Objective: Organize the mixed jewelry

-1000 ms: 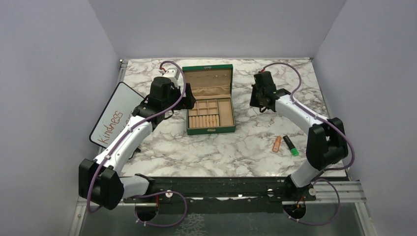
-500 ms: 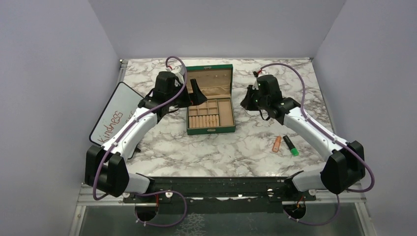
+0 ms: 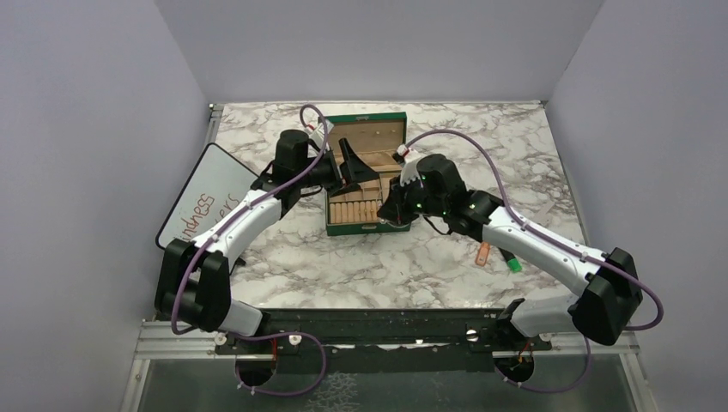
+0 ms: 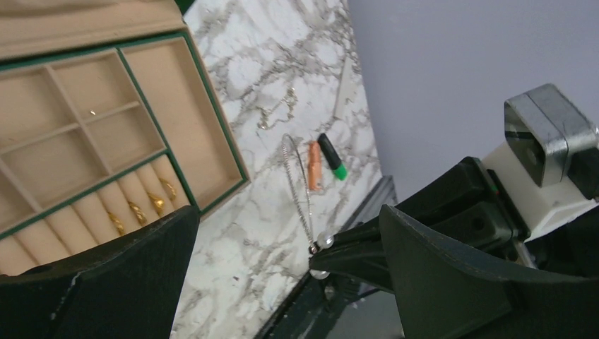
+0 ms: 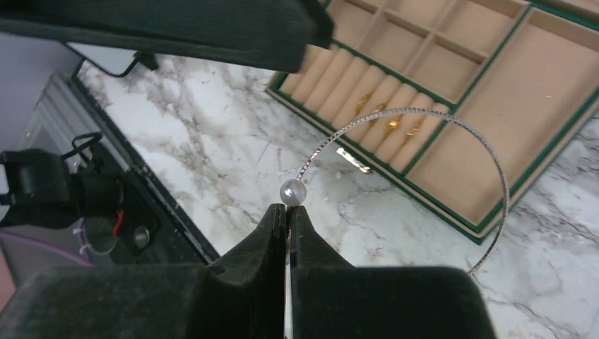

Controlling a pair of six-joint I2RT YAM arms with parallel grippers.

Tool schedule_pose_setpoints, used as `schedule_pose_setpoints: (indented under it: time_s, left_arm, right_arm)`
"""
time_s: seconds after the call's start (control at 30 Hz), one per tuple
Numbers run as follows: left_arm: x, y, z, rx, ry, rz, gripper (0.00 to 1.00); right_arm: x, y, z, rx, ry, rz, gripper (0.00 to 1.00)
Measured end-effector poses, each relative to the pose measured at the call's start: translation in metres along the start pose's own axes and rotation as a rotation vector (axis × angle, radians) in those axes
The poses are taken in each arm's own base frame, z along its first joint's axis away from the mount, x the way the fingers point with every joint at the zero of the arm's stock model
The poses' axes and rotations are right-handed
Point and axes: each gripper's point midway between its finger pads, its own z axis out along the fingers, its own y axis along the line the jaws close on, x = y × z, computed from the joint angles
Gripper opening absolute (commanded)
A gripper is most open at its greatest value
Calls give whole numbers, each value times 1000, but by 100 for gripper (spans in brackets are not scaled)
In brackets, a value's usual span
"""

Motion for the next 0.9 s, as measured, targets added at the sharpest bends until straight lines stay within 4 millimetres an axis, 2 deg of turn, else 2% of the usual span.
schedule_pose_setpoints:
  time_s: [0.17, 0.37, 0.6, 0.67, 0.7, 0.8, 0.87, 0.9]
  left_arm:
    - [15, 5, 6, 34, 74, -67, 85]
    - [31, 14, 9, 43, 142, -126, 63]
    - [44, 14, 9, 62, 188, -150, 25]
    - [46, 15, 8, 65, 196, -155, 5]
    - [47, 15, 8, 66, 198, -157, 0]
    - [46, 12, 7, 76, 195, -149, 0]
    - [45, 9, 5, 85, 184, -137, 0]
    - [44, 5, 3, 92, 173, -126, 0]
  right_arm:
    - [9, 23, 2, -81, 26, -78, 6]
    - [11, 33, 8, -126, 49, -136, 6]
    - [12, 35, 11, -134, 55, -159, 6]
    - [12, 35, 11, -134, 54, -160, 6]
    - [12, 35, 11, -134, 54, -160, 6]
    - [12, 35, 11, -133, 53, -158, 8]
    - [12, 35, 11, -134, 51, -156, 14]
    - [11, 35, 11, -133, 50, -152, 20]
